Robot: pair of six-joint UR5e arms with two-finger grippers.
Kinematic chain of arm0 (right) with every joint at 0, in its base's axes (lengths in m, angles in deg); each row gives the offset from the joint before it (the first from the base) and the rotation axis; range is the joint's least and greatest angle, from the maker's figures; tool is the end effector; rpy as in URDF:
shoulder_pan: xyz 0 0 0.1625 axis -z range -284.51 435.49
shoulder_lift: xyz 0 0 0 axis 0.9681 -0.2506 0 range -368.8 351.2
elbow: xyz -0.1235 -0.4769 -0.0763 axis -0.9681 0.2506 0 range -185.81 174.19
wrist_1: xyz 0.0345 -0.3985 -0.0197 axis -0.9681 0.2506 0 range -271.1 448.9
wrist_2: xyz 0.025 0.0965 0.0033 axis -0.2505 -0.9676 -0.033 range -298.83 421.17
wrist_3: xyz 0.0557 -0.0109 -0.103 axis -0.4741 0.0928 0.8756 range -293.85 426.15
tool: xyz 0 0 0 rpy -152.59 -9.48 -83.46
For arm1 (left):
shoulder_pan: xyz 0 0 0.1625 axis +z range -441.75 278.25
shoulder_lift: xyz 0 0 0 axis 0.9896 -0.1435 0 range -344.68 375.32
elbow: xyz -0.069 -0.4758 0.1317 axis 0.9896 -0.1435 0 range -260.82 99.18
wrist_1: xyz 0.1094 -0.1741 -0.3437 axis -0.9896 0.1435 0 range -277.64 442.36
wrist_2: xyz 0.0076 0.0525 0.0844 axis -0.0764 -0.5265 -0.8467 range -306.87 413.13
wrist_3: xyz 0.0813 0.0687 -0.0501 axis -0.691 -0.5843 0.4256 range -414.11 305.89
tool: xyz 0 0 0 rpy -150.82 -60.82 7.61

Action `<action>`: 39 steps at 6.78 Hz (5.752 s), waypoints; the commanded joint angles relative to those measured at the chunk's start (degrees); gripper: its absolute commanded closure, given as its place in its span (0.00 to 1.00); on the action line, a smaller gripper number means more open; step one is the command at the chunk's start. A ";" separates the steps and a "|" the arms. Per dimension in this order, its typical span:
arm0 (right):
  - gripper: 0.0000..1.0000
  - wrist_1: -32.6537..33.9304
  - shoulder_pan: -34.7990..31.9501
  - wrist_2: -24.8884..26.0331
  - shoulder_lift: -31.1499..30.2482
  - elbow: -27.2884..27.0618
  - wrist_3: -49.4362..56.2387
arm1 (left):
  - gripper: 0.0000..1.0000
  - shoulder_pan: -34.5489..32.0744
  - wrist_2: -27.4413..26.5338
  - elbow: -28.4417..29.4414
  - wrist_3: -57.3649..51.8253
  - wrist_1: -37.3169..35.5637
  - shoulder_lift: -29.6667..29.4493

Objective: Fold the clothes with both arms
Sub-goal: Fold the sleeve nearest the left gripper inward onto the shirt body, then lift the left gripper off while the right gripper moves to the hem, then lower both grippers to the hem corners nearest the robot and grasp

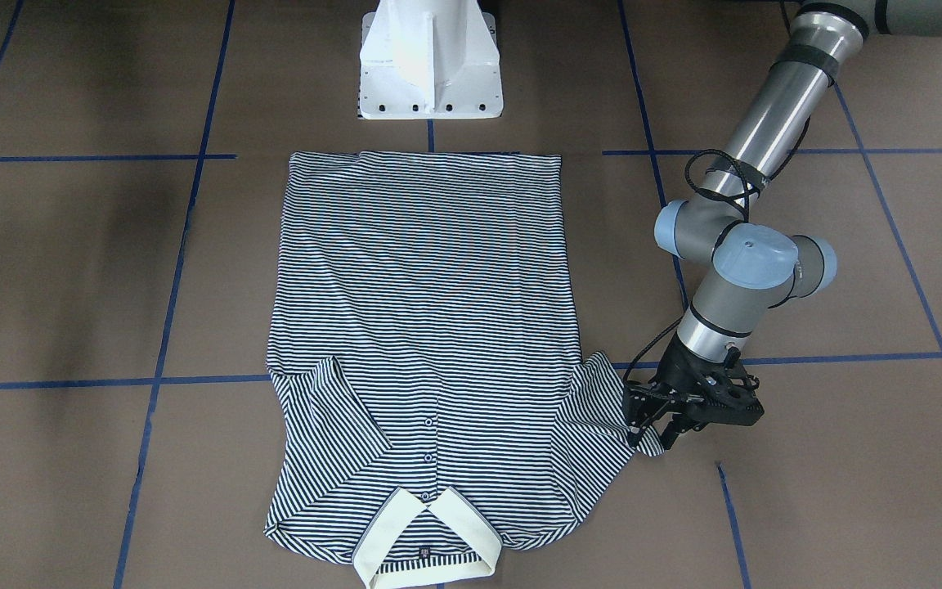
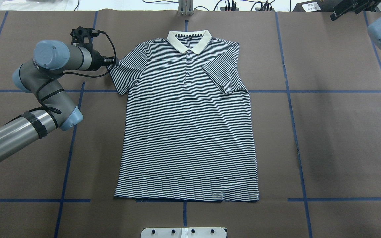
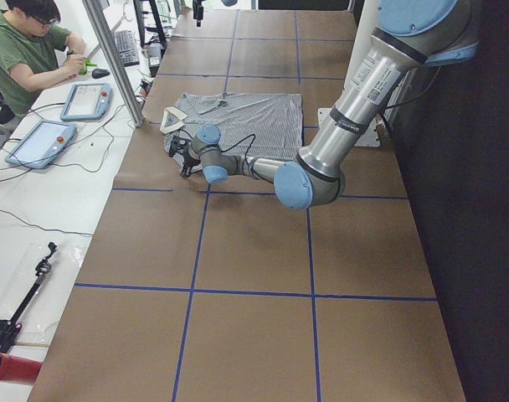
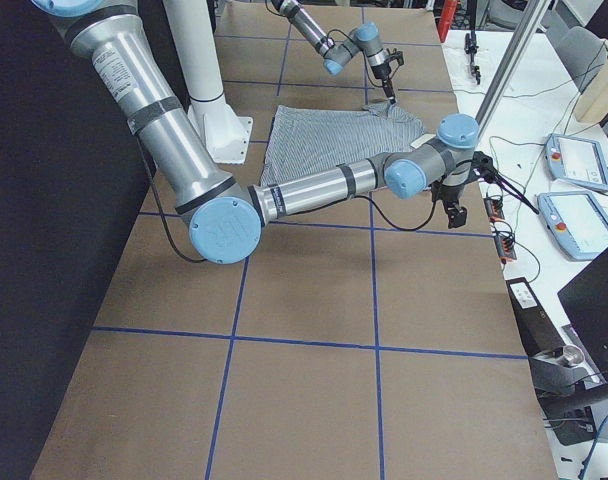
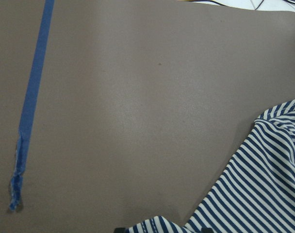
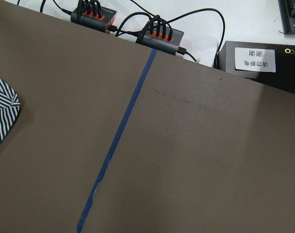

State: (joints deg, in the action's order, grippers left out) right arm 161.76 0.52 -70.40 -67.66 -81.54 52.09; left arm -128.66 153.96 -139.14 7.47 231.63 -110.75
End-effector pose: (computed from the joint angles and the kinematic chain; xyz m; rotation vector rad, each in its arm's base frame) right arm -0.1415 -0.7397 0.4967 0.3723 -0.8238 -0.2311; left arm 0.4775 -0.6732 0.4985 0.5434 0.9813 -0.1833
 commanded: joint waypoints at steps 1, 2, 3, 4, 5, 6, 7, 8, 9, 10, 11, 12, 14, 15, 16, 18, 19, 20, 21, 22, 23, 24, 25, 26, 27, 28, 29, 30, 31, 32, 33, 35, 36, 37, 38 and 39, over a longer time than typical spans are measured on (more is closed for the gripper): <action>0.00 -0.09 0.00 0.00 -0.02 -0.12 -0.01 | 1.00 0.24 -1.33 -0.12 0.03 1.02 0.38; 0.00 -0.09 0.00 0.00 -0.02 -0.12 -0.01 | 1.00 0.24 -1.33 -0.47 -0.06 1.02 0.47; 0.00 -0.09 0.00 0.00 -0.11 -0.12 -0.01 | 1.00 0.24 -1.33 -1.43 0.03 1.02 0.47; 0.00 -0.09 0.00 0.00 -0.11 -0.12 -0.01 | 1.00 0.24 -1.16 -4.31 0.20 -0.28 0.56; 0.00 -0.09 0.00 0.00 -0.11 -0.04 -0.01 | 1.00 0.33 -1.24 -7.21 1.34 -6.21 -0.05; 0.00 -0.09 0.00 0.00 -0.20 -0.12 -0.10 | 1.00 1.11 -1.33 -12.20 6.22 -13.06 -0.32; 0.00 -0.09 0.00 0.00 -0.20 -0.04 -0.18 | 1.00 2.78 -2.64 -13.38 8.53 -21.39 -4.58; 0.00 -0.09 0.00 0.00 -0.20 -0.04 -0.27 | 1.00 5.84 -6.13 -12.79 11.34 -29.83 -10.28; 0.00 -0.09 0.09 0.00 -0.20 -0.04 -0.53 | 1.00 6.82 -6.86 -11.65 12.93 -33.31 -13.38; 0.00 -0.17 0.17 0.00 -0.20 -0.12 -0.62 | 1.00 7.62 -8.26 -6.85 14.34 -33.52 -17.68; 0.00 -0.18 0.17 0.00 -0.11 -0.12 -0.71 | 1.00 8.15 -9.67 -1.67 15.57 -33.26 -21.03; 0.00 -0.18 0.26 0.00 -0.02 -0.12 -0.71 | 0.98 8.24 -9.68 -1.62 15.50 -33.08 -20.97; 0.00 -0.18 0.26 -0.09 -0.11 -0.47 -1.06 | 0.00 8.24 -9.33 -5.54 9.98 -32.29 -18.79; 0.00 -0.18 0.70 -0.09 -0.20 -2.21 -2.54 | 0.00 8.15 -7.85 -11.06 7.35 -33.25 -16.95; 0.00 -0.18 1.83 -0.09 -1.07 -5.71 -6.82 | 0.00 8.07 -4.01 -17.55 3.23 -34.82 -12.67; 0.00 -0.09 9.54 -0.35 -7.11 -19.99 -24.86 | 0.00 8.07 -2.75 -34.05 2.40 -39.98 -2.82; 0.00 0.00 13.67 0.08 -10.62 -28.77 -36.89 | 0.00 8.15 0.74 -43.97 2.40 -45.24 1.40; 0.00 0.17 19.02 0.70 -15.97 -38.26 -44.75 | 0.00 8.94 1.56 -53.38 2.40 -46.34 6.83; 0.00 0.18 26.73 5.84 -21.41 -46.71 -53.36 | 0.00 12.08 1.31 -58.17 3.45 -46.70 9.58; 0.00 0.18 38.90 18.85 -27.12 -53.67 -62.23 | 0.00 15.07 0.87 -62.48 7.55 -46.53 15.01; 0.03 0.18 50.42 30.47 -30.58 -56.87 -69.55 | 0.00 19.71 -0.70 -66.44 10.28 -46.53 20.20; 0.08 0.26 59.50 40.94 -32.96 -57.34 -73.97 | 0.00 25.24 -4.28 -69.27 15.53 -46.53 24.08; 0.09 0.44 64.46 46.70 -34.20 -57.34 -75.49 | 0.00 31.30 -7.54 -69.99 21.41 -46.61 25.42; 0.08 0.44 65.82 47.37 -34.56 -56.99 -76.55 | 0.07 36.49 -11.40 -69.65 26.00 -46.62 27.09; 0.08 0.35 65.92 47.63 -34.57 -56.90 -76.56 | 0.23 39.50 -13.35 -68.69 29.44 -46.70 28.49; 0.08 0.35 66.00 47.90 -34.48 -56.81 -76.65 | 0.28 39.88 -13.63 -65.46 29.65 -46.70 28.34; 0.07 0.26 66.18 48.77 -34.48 -56.81 -76.65 | 0.30 39.88 -13.64 -63.08 29.56 -46.62 27.99; 0.07 0.26 66.18 48.87 -34.48 -56.73 -76.65 | 0.33 39.88 -13.64 -62.88 29.56 -46.62 28.16; 0.06 0.26 66.18 48.95 -34.48 -56.72 -76.65 | 0.35 39.88 -13.64 -62.01 29.56 -46.62 28.16; 0.06 0.26 66.18 48.95 -34.48 -56.72 -76.65 | 0.38 39.88 -13.64 -61.74 29.47 -46.62 27.98; 0.06 0.26 66.18 49.22 -34.48 -56.72 -76.65 | 0.45 39.88 -13.64 -61.47 29.47 -46.62 27.89; 0.05 0.18 66.18 49.57 -34.39 -56.46 -76.65 | 0.47 39.10 -13.64 -60.86 29.12 -46.53 27.63; 0.05 0.18 66.18 49.92 -34.39 -56.46 -76.65 | 0.47 38.74 -13.72 -60.68 29.12 -46.53 27.63; 0.05 0.09 66.18 50.01 -34.39 -56.37 -76.65 | 0.48 38.48 -13.72 -60.16 29.03 -46.53 27.63; 0.05 0.09 66.18 50.01 -34.39 -56.29 -76.65 | 0.48 38.48 -13.64 -59.54 29.03 -46.27 27.54; 0.05 0.09 66.18 50.10 -34.39 -56.29 -76.65 | 0.48 38.48 -13.64 -59.28 29.03 -46.09 27.54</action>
State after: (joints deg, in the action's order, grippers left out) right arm 161.86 66.70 -20.39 -102.05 -137.86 -24.56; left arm -90.13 140.30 -198.85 36.51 185.33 -83.18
